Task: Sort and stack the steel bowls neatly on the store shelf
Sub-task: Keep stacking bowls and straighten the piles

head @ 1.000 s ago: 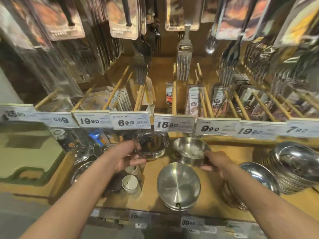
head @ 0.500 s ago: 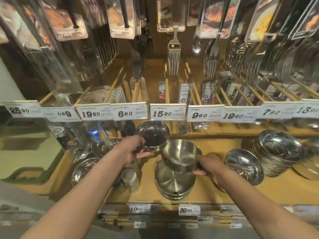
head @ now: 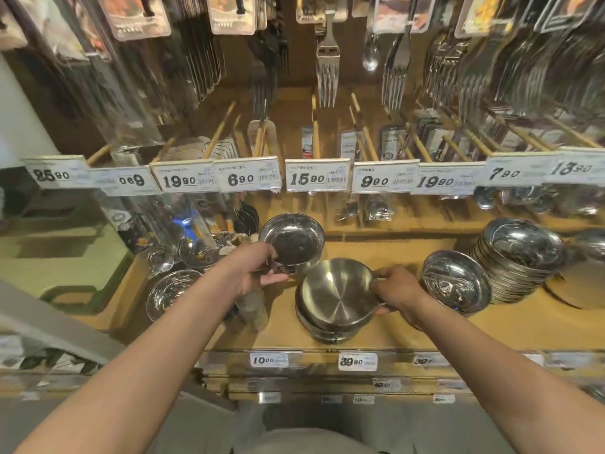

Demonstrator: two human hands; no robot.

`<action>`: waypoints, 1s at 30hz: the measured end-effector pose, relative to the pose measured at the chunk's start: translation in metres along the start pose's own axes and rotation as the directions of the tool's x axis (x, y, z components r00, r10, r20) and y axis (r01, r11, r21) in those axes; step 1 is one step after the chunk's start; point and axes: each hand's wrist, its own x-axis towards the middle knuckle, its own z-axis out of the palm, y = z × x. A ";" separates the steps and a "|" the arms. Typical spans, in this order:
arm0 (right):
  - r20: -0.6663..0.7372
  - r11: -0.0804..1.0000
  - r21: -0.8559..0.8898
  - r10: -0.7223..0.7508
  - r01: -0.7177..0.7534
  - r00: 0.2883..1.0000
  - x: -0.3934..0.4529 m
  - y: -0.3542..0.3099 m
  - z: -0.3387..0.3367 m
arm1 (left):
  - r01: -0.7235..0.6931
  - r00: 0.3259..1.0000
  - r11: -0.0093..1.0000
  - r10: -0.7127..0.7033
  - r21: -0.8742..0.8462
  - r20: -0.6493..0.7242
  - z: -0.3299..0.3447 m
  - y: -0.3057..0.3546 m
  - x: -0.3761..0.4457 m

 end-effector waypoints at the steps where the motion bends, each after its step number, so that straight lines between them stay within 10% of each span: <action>1: -0.030 1.000 -0.030 -0.009 0.008 1.000 0.002 -0.002 0.000 | 0.000 1.000 1.000 0.000 -0.009 0.001 -0.001 -0.001 -0.002; 30: -0.008 0.959 -0.186 -0.221 0.216 0.975 0.024 0.001 0.011 | -0.002 0.986 0.994 -0.016 -0.111 -0.165 0.000 -0.034 -0.046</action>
